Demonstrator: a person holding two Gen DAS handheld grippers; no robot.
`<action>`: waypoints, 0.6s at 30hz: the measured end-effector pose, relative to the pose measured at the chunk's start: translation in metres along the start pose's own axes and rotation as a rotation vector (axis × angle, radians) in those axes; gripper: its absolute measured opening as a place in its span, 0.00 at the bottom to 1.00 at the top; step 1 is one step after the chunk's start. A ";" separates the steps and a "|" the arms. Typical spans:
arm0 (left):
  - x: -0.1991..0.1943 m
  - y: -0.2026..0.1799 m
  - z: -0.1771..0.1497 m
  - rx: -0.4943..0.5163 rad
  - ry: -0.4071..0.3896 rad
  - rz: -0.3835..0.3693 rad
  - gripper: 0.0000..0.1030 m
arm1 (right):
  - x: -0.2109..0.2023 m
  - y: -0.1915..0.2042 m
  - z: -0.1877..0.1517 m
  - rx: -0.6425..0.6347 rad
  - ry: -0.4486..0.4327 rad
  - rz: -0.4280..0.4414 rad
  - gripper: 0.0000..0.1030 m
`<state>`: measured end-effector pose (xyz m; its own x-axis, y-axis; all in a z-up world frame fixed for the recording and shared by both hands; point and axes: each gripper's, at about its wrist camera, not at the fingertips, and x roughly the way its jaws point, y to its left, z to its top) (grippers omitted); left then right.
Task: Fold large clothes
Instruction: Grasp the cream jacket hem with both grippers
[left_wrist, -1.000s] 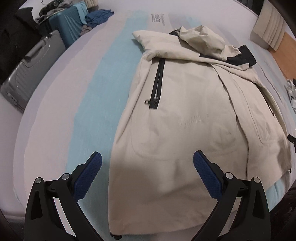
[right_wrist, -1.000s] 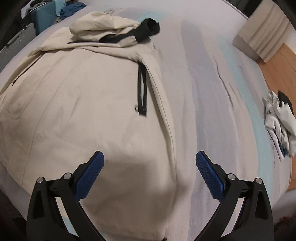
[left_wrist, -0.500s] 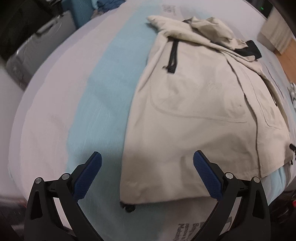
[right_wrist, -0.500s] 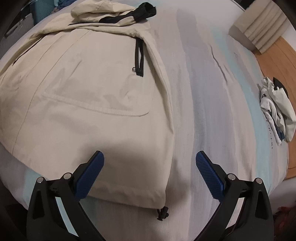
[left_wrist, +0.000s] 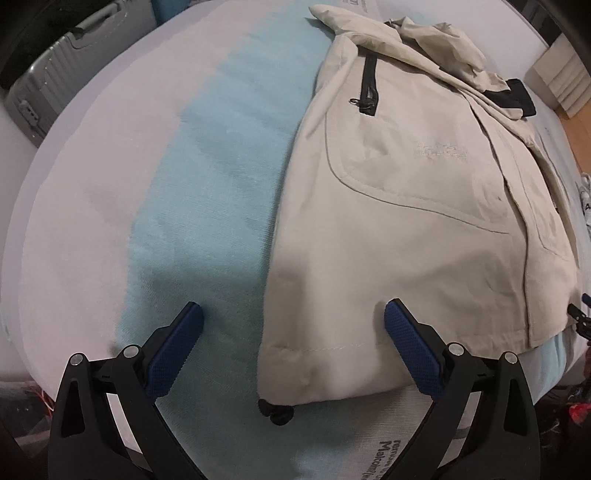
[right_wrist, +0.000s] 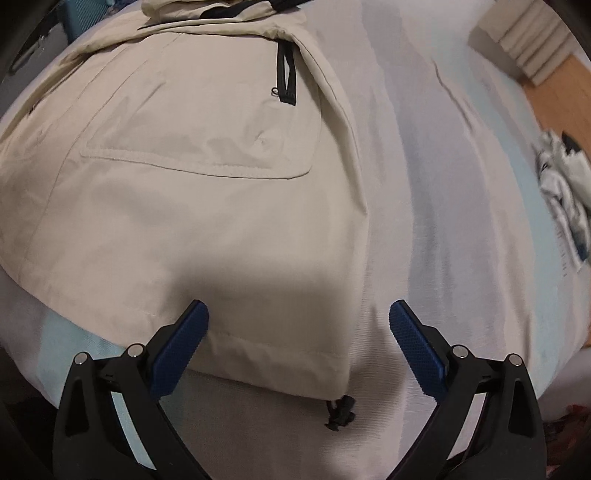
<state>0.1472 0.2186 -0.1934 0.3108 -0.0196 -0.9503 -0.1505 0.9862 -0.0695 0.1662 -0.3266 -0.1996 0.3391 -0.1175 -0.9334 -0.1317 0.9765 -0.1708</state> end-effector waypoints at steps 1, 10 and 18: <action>-0.001 0.000 0.001 -0.002 0.002 -0.014 0.90 | 0.001 -0.001 0.001 0.012 0.004 0.019 0.88; 0.002 -0.008 0.012 0.036 0.045 -0.038 0.58 | 0.006 0.001 0.013 0.012 0.046 0.092 0.72; 0.003 -0.016 0.017 0.045 0.081 -0.015 0.52 | 0.009 0.003 0.018 0.032 0.074 0.085 0.70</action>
<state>0.1662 0.2057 -0.1904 0.2358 -0.0455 -0.9707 -0.1039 0.9920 -0.0718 0.1855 -0.3218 -0.2023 0.2579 -0.0454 -0.9651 -0.1268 0.9887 -0.0804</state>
